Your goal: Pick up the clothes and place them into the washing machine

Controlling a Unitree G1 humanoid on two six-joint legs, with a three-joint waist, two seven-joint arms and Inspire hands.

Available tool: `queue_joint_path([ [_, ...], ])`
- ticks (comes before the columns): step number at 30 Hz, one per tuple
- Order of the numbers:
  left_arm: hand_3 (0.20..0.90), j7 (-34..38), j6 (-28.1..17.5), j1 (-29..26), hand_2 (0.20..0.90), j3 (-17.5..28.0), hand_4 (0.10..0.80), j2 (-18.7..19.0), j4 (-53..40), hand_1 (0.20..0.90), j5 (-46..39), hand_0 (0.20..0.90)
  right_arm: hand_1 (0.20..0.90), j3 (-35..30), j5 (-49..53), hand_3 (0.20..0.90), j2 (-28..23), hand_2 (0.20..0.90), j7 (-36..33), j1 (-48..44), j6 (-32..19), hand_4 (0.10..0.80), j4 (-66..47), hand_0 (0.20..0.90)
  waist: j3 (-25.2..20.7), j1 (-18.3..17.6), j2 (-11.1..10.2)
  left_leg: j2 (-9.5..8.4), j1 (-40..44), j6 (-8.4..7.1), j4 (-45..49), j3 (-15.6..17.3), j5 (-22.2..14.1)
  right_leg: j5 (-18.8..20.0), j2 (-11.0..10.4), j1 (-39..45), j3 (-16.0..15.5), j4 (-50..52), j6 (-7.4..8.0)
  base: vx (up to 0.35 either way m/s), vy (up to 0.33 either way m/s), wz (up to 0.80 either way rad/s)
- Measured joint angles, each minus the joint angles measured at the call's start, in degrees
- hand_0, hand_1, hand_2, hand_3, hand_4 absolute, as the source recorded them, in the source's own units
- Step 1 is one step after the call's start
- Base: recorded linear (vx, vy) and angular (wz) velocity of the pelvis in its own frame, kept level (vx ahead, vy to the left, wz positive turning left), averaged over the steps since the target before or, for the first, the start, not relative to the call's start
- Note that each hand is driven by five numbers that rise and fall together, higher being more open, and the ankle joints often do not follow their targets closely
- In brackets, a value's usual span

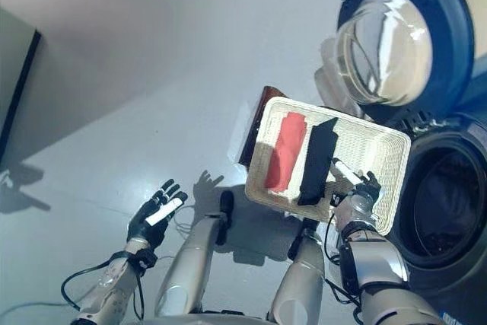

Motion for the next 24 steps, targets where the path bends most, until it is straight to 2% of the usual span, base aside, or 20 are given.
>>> queue_joint_path([
  [4, 0.900, -0.7, 0.0, -0.6, 0.900, 0.6, 0.800, 1.1, -0.5, 0.900, 0.9, 0.900, 0.900, 0.5, -2.5, 0.900, 0.7, 0.900, 0.0, -0.8, 1.0, 0.800, 1.1, 0.900, 0.2, 2.2, -0.3, -0.52, -0.4, 0.35, 0.0, -0.6, 0.2, -0.1, -0.4, 0.4, -0.9, -0.1, 0.07, -0.016, -0.028, 0.14],
  [7, 0.900, -0.7, 0.0, -0.5, 0.900, 1.2, 0.800, 1.8, -1.3, 0.900, 1.6, 0.900, 0.900, 0.7, -3.5, 0.900, 2.2, 0.900, 0.0, -1.5, 1.0, 0.800, 1.1, 0.900, 0.2, 2.5, -0.4, -1.15, -1.6, -0.07, 0.0, -2.4, 0.5, -0.3, -0.7, 0.4, -2.3, 0.0, 0.44, 0.002, -0.038, 0.26],
  [11, 0.900, -0.7, -0.1, -0.5, 0.900, 1.2, 0.800, 1.9, -2.4, 0.900, 2.0, 0.900, 0.900, 0.9, -3.7, 0.900, 2.8, 0.900, -0.6, -1.5, 1.4, 0.800, 2.5, 0.900, 0.3, 3.0, -0.7, -1.52, -2.4, -0.12, -1.0, -2.6, 1.9, -1.6, -1.5, 0.6, -3.3, 1.1, 1.48, 0.090, -0.053, 0.36],
  [13, 0.900, -0.7, 0.0, -0.6, 0.900, 1.2, 0.800, 1.9, -2.6, 0.900, 2.0, 0.900, 0.900, 0.8, -5.5, 0.900, 2.8, 0.900, -1.5, -1.5, 2.1, 0.800, 3.5, 0.900, 0.4, 4.1, -1.0, -1.41, -2.7, -0.25, -1.1, -3.0, 1.8, -2.3, -1.4, 0.6, -3.6, 1.1, 1.41, 0.004, -0.022, 0.23],
  [19, 0.900, 0.2, 0.1, -0.6, 0.900, 1.3, 0.800, 2.0, -2.8, 0.900, 2.2, 0.900, 0.900, 5.3, -19.6, 0.900, 2.5, 0.900, -2.8, -1.2, 7.5, 0.800, 7.6, 0.900, 0.4, 5.9, -1.1, -2.06, -3.4, 0.15, -0.9, -3.8, 2.0, -2.5, -1.6, 0.6, -3.9, 1.2, 1.34, 0.008, -0.021, 0.09],
  [22, 0.900, 0.2, 0.3, -0.6, 0.900, 1.8, 0.800, 2.0, -3.8, 0.900, 2.6, 0.900, 0.900, 5.4, -24.1, 0.900, 2.1, 0.900, -2.6, -0.9, 9.0, 0.800, 7.9, 0.900, 0.4, 6.0, -1.1, -2.21, -4.0, 0.02, -0.4, -3.9, 1.8, -2.8, -1.7, 0.3, -3.9, 1.4, 1.32, -0.005, 0.013, 0.05],
  [23, 0.900, 0.2, 0.3, -0.6, 0.900, 2.3, 0.800, 2.0, -4.5, 0.900, 2.8, 0.900, 0.831, 5.4, -25.0, 0.831, 2.0, 0.831, -2.5, -0.9, 9.6, 0.751, 7.9, 0.831, 0.4, 6.0, -1.1, -2.21, -4.4, 0.24, 0.2, -4.0, 1.6, -3.1, -1.8, 0.0, -3.9, 2.1, 1.50, 0.000, 0.000, 0.00],
  [24, 0.900, 0.2, 0.3, -0.6, 0.900, 2.9, 0.800, 2.1, -4.9, 0.900, 3.1, 0.900, 0.656, 5.4, -25.9, 0.656, 2.0, 0.656, -2.4, -0.8, 9.8, 0.625, 7.9, 0.656, 0.2, 6.0, -1.3, -2.22, -4.9, 0.10, 1.1, -4.0, 1.2, -3.6, -1.9, -0.7, -3.7, 2.7, 1.20, 0.000, 0.000, 0.00],
])
